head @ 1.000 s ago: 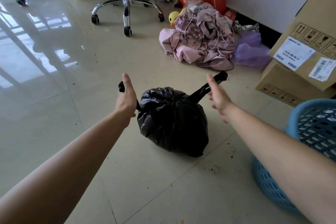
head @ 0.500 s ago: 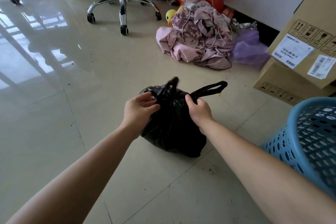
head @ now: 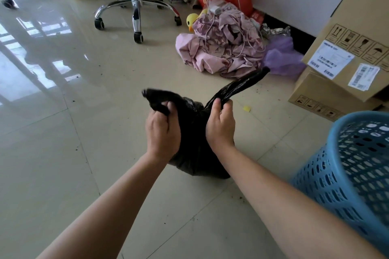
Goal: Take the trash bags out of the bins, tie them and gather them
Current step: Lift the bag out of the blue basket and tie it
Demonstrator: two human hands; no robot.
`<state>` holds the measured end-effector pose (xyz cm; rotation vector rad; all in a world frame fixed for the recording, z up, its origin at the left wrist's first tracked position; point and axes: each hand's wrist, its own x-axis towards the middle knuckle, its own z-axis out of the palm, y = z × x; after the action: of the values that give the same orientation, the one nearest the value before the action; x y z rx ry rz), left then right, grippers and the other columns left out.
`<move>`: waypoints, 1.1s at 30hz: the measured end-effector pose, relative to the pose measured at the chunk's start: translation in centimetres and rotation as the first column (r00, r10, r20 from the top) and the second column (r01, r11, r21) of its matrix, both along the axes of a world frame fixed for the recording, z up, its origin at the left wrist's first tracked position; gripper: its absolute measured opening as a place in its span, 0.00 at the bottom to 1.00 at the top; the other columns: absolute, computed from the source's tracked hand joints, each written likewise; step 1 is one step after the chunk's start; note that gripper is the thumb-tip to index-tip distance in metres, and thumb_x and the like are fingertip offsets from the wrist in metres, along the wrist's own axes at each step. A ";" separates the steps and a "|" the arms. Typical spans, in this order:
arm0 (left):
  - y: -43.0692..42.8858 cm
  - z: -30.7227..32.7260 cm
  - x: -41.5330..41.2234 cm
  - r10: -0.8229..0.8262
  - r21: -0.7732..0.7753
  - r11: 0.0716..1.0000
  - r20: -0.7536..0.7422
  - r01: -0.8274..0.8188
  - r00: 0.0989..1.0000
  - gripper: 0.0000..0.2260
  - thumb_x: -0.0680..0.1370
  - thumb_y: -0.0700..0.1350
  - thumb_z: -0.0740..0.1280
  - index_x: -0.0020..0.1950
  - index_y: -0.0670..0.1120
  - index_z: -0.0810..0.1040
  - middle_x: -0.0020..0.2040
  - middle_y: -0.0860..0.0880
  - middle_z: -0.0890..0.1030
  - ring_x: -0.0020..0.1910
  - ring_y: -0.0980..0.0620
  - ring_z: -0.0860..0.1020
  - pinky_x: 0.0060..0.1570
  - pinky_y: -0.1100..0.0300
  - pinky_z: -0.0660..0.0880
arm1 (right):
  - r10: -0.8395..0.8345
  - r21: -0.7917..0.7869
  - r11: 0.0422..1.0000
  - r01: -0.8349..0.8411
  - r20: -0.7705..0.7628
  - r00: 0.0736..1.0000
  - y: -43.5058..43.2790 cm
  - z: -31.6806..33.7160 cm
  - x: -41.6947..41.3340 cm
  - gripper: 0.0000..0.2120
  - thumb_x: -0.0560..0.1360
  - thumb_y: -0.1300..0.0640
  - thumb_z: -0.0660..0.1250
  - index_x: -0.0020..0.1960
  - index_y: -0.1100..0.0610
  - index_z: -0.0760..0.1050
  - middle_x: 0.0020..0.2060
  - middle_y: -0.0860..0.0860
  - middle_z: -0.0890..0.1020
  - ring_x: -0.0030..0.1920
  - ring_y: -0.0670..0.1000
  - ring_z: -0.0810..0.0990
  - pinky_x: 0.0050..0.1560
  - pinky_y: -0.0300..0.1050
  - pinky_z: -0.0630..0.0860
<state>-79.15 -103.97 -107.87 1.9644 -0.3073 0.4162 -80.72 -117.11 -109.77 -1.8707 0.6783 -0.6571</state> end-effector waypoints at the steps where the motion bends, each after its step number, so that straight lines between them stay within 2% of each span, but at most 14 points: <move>1: -0.4 1.1 -0.1 -0.025 -0.035 0.999 0.034 0.026 0.999 0.27 0.82 0.52 0.51 0.38 0.33 0.75 0.31 0.43 0.77 0.32 0.44 0.76 0.36 0.49 0.69 | 0.005 -0.002 1.000 -0.005 0.042 0.999 0.3 0.8 -0.3 0.11 0.84 0.51 0.54 0.51 0.57 0.68 0.43 0.52 0.80 0.45 0.56 0.79 0.44 0.48 0.69; 3: -0.8 2.6 -0.3 -0.059 -0.133 0.989 0.089 0.071 0.994 0.26 0.81 0.52 0.51 0.39 0.32 0.75 0.32 0.42 0.77 0.34 0.46 0.75 0.39 0.50 0.70 | 0.006 -0.022 1.000 -0.004 0.083 0.997 0.6 2.2 -0.7 0.10 0.84 0.51 0.54 0.52 0.57 0.68 0.39 0.46 0.78 0.41 0.54 0.78 0.41 0.47 0.69; 5: -1.0 3.4 -0.3 -0.056 -0.188 0.980 0.092 0.073 0.994 0.18 0.79 0.51 0.56 0.41 0.37 0.72 0.35 0.49 0.75 0.37 0.55 0.74 0.42 0.63 0.69 | 0.021 -0.007 1.000 -0.020 0.105 0.994 0.5 2.9 -0.9 0.10 0.84 0.51 0.53 0.52 0.56 0.68 0.38 0.43 0.78 0.41 0.52 0.79 0.42 0.46 0.71; 6: -1.1 3.3 -0.1 -0.034 -0.163 0.986 0.060 0.043 0.998 0.13 0.78 0.51 0.61 0.43 0.41 0.71 0.36 0.53 0.74 0.37 0.60 0.72 0.41 0.69 0.67 | 0.038 0.009 0.999 -0.040 0.110 0.993 0.3 2.8 -1.0 0.09 0.84 0.51 0.54 0.53 0.55 0.69 0.39 0.42 0.78 0.41 0.50 0.79 0.42 0.45 0.72; 8: -1.2 2.3 0.0 0.049 -0.061 0.997 -0.081 -0.054 0.996 0.10 0.77 0.49 0.69 0.45 0.46 0.70 0.37 0.56 0.72 0.36 0.59 0.72 0.39 0.73 0.65 | 0.078 0.020 0.997 -0.081 0.097 0.992 0.0 2.1 -1.3 0.10 0.84 0.51 0.54 0.53 0.56 0.70 0.40 0.43 0.79 0.40 0.47 0.78 0.41 0.42 0.70; 10: -1.0 -0.1 0.0 0.105 -0.016 0.994 -0.173 -0.109 0.979 0.08 0.78 0.46 0.69 0.47 0.46 0.70 0.39 0.53 0.74 0.40 0.53 0.73 0.40 0.68 0.64 | 0.110 -0.002 0.994 -0.110 0.051 0.993 -0.1 0.5 -1.7 0.10 0.84 0.51 0.55 0.52 0.55 0.70 0.42 0.45 0.79 0.40 0.48 0.76 0.41 0.43 0.67; 12: -0.4 -2.9 -0.3 0.126 -0.032 0.990 -0.269 -0.140 0.955 0.07 0.80 0.46 0.65 0.52 0.43 0.72 0.46 0.47 0.77 0.48 0.47 0.75 0.46 0.63 0.64 | 0.143 -0.055 0.988 -0.145 -0.039 0.989 -0.1 -1.7 -2.2 0.10 0.84 0.50 0.55 0.51 0.55 0.70 0.44 0.49 0.79 0.44 0.51 0.76 0.43 0.43 0.65; 14: 0.2 -5.6 -1.0 0.104 -0.027 0.992 -0.372 -0.123 0.922 0.10 0.82 0.48 0.61 0.57 0.42 0.72 0.50 0.45 0.78 0.51 0.46 0.76 0.48 0.60 0.65 | 0.173 -0.119 0.974 -0.193 -0.160 0.972 -0.1 -4.1 -2.7 0.10 0.83 0.50 0.57 0.47 0.54 0.70 0.43 0.49 0.76 0.46 0.52 0.75 0.44 0.42 0.64; 16: 0.7 -8.0 -1.9 0.078 0.000 0.996 -0.447 -0.087 0.891 0.12 0.84 0.51 0.59 0.58 0.43 0.73 0.50 0.46 0.78 0.52 0.46 0.77 0.48 0.56 0.67 | 0.196 -0.183 0.952 -0.244 -0.245 0.949 -0.2 -6.4 -3.4 0.13 0.83 0.50 0.57 0.46 0.57 0.71 0.42 0.49 0.73 0.46 0.53 0.74 0.46 0.44 0.66; 19: 1.1 -10.3 -2.5 0.107 0.078 0.994 -0.425 -0.081 0.899 0.10 0.83 0.48 0.59 0.54 0.42 0.74 0.49 0.45 0.79 0.53 0.43 0.77 0.51 0.51 0.70 | 0.198 -0.282 0.919 -0.275 -0.273 0.941 -0.3 -8.7 -4.2 0.18 0.81 0.47 0.54 0.46 0.60 0.73 0.45 0.53 0.75 0.47 0.54 0.75 0.51 0.50 0.73; 22: 0.8 -11.1 -2.2 0.144 0.187 0.979 -0.380 -0.076 0.914 0.07 0.83 0.44 0.59 0.50 0.40 0.72 0.47 0.46 0.76 0.52 0.42 0.75 0.49 0.52 0.67 | 0.157 -0.356 0.902 -0.244 -0.256 0.954 -0.1 -9.4 -4.1 0.21 0.80 0.46 0.52 0.46 0.61 0.73 0.44 0.55 0.76 0.43 0.56 0.76 0.46 0.53 0.75; 26: 0.5 -11.5 -1.7 0.143 0.313 0.949 -0.361 -0.024 0.922 0.04 0.81 0.40 0.60 0.50 0.40 0.72 0.48 0.46 0.75 0.52 0.43 0.72 0.47 0.55 0.64 | 0.124 -0.481 0.847 -0.227 -0.237 0.964 -0.3 -10.4 -3.6 0.18 0.79 0.50 0.56 0.45 0.64 0.74 0.41 0.58 0.77 0.39 0.60 0.77 0.39 0.53 0.76; 30: 0.4 -11.6 -1.6 0.142 0.336 0.942 -0.372 -0.010 0.917 0.04 0.81 0.40 0.60 0.46 0.45 0.67 0.46 0.50 0.69 0.51 0.43 0.71 0.45 0.56 0.61 | 0.106 -0.524 0.823 -0.218 -0.234 0.966 -0.2 -11.1 -3.6 0.15 0.78 0.52 0.57 0.46 0.64 0.75 0.41 0.59 0.77 0.39 0.61 0.77 0.39 0.52 0.76; 33: 0.5 -12.0 -1.8 0.146 0.362 0.932 -0.393 0.007 0.908 0.03 0.81 0.39 0.60 0.47 0.42 0.70 0.47 0.46 0.72 0.51 0.43 0.71 0.45 0.57 0.61 | 0.106 -0.552 0.798 -0.243 -0.268 0.958 -0.1 -11.6 -3.6 0.14 0.76 0.53 0.57 0.47 0.64 0.75 0.42 0.60 0.77 0.40 0.62 0.78 0.40 0.52 0.76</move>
<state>-80.99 -103.44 -119.89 2.3652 -0.0343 -0.0283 -84.36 -117.23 -121.40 -2.5784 0.4562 -0.5720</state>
